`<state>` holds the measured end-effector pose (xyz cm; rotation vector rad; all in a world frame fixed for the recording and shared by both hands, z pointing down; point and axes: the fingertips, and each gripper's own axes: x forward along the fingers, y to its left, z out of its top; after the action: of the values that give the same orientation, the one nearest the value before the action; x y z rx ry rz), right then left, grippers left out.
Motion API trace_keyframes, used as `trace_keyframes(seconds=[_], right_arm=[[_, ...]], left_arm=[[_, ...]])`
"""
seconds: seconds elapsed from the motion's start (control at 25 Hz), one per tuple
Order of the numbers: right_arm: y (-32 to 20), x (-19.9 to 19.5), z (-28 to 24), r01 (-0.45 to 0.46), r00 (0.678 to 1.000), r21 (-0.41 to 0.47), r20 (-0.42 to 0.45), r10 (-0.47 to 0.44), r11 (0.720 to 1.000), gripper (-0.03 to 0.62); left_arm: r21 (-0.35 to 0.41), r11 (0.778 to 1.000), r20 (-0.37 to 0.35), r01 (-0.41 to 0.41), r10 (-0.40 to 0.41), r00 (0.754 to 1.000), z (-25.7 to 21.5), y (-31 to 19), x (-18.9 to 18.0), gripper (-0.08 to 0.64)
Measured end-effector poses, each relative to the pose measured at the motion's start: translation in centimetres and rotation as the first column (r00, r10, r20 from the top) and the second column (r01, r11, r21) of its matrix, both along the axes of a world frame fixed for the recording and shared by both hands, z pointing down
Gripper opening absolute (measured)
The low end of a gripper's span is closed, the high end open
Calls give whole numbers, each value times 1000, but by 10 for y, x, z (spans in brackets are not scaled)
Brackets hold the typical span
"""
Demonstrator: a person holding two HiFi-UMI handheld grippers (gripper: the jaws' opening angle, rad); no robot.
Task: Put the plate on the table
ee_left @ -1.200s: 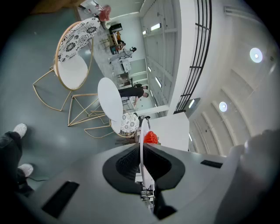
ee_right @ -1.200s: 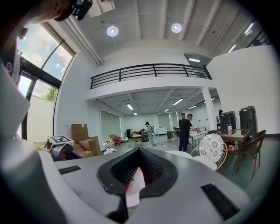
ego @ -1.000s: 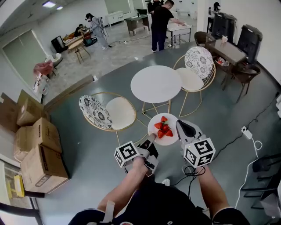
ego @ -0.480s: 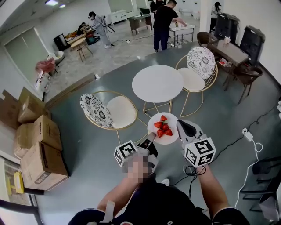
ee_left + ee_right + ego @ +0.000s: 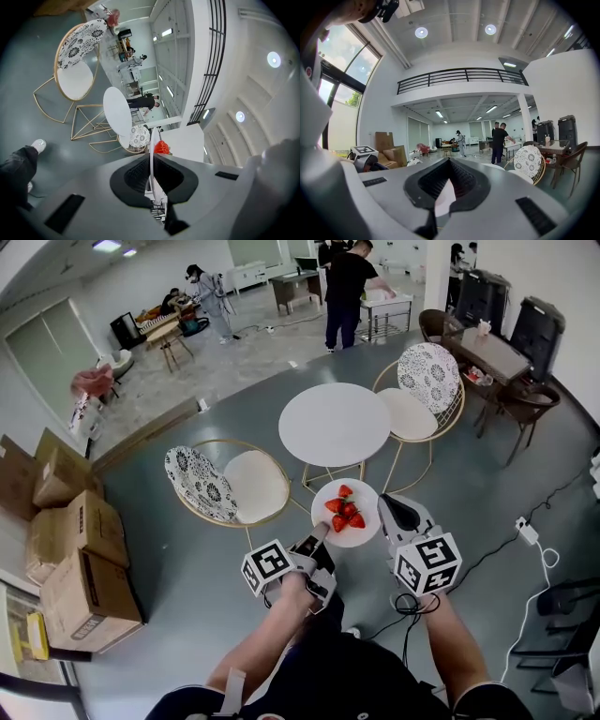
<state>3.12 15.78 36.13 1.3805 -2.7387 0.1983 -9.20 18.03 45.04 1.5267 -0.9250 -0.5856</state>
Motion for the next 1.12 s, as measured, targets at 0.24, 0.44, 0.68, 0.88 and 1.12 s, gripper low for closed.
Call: trace_keyframes(seconds=[0.24, 0.44, 0.68, 0.88, 1.12], right_arm=[[-41, -4, 9, -11, 1000, -13, -22, 11, 1000, 5], [-84, -10, 19, -22, 999, -37, -35, 20, 999, 5], [-139, -16, 35, -36, 998, -73, -53, 32, 997, 5], [-182, -29, 41, -51, 996, -97, -73, 44, 994, 5], [-235, -44, 48, -80, 992, -129, -103, 67, 988, 5]], left_arm=[[-13, 1000, -5, -5, 5, 1000, 13, -45, -6, 15], [-36, 999, -6, -6, 6, 1000, 27, -92, -14, 15], [-54, 998, -11, -16, 16, 1000, 42, -150, -22, 15], [-61, 998, -12, -34, 34, 999, 50, -197, -33, 15], [-78, 994, -23, -72, 70, 997, 60, -255, -46, 15]])
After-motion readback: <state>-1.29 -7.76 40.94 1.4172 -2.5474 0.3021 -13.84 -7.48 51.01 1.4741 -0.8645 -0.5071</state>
